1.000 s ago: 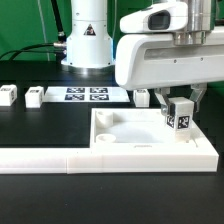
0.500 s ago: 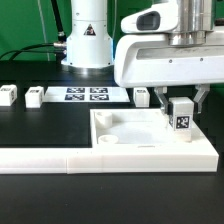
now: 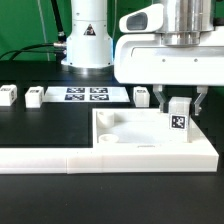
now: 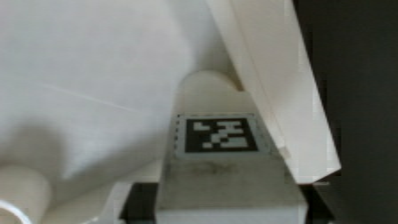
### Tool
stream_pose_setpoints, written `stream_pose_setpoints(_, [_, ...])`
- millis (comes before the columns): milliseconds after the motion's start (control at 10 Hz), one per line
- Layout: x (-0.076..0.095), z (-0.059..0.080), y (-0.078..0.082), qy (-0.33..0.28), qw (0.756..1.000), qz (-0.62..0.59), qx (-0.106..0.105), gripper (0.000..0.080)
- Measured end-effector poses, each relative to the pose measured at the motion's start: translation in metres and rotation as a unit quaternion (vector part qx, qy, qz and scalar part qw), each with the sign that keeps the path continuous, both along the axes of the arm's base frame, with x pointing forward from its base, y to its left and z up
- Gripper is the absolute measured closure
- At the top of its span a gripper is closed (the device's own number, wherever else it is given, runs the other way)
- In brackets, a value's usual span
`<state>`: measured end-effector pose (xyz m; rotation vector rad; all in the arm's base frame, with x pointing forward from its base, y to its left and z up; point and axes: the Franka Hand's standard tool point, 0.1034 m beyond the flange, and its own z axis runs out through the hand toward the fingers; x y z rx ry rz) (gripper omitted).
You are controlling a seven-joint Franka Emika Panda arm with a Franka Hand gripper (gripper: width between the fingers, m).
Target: Assemble square table
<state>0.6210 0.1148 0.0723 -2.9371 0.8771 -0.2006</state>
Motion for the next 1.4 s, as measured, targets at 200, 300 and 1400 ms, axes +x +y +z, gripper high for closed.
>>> stream_pose_setpoints(200, [-0.0004,0.0001,-0.0008,0.005,0.995,-0.097,0.015,0.0509])
stream_pose_setpoints(300, [-0.0009,0.0001,-0.0007,0.01,0.992,-0.127,0.019,0.0509])
stream_pose_setpoints(1400, [-0.0033,-0.0011,0.0044,0.029,0.972,-0.23,0.047,0.017])
